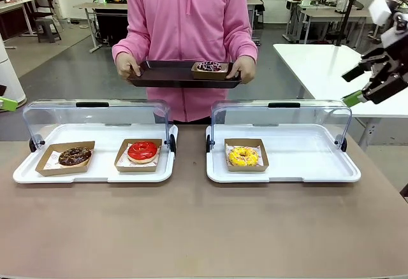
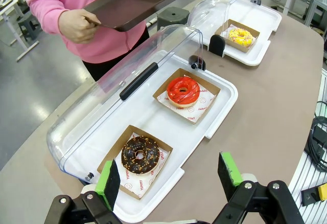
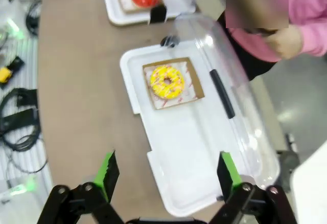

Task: Provide the desired donut to the person.
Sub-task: Pick up and lift the Paper togo box containing the Donut pointed at by the person.

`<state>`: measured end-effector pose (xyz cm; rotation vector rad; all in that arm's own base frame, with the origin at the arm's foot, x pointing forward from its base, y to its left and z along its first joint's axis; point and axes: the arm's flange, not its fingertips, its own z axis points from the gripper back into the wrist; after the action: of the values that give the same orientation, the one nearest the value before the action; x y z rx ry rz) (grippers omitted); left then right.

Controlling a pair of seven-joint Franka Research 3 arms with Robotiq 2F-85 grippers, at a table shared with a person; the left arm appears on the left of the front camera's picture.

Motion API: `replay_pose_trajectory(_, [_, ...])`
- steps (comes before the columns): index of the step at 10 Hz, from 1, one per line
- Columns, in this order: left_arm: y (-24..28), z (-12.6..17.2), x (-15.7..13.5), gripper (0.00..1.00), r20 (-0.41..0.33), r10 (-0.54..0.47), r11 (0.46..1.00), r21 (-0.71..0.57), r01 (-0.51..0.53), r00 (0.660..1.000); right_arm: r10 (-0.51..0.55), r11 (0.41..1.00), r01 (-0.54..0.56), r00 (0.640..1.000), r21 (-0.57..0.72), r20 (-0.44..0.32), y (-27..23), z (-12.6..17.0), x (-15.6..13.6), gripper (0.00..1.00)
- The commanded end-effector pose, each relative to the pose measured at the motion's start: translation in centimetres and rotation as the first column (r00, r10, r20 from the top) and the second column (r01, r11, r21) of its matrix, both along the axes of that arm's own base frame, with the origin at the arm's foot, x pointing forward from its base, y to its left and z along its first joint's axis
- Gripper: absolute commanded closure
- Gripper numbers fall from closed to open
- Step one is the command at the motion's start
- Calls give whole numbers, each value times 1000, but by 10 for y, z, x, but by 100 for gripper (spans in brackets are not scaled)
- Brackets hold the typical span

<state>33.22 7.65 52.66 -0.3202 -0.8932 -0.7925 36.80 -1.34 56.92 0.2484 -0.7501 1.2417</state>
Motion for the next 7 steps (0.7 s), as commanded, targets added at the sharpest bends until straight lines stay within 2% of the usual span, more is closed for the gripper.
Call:
replay_pose_trajectory(1, [0, -1, 1, 0, 5, -10, 1000, -13, 10, 1000, 52, 997, -57, 995, 58, 85, 3, -8, 7, 0])
replay_pose_trajectory(5, [0, -1, 1, 0, 5, -10, 1000, -13, 10, 1000, 62, 992, -72, 994, 106, 93, -2, -6, 13, 0])
replay_pose_trajectory(7, [0, -1, 1, 0, 5, -10, 1000, -13, 10, 1000, 74, 988, -93, 987, 126, 143, -3, -6, 12, 0])
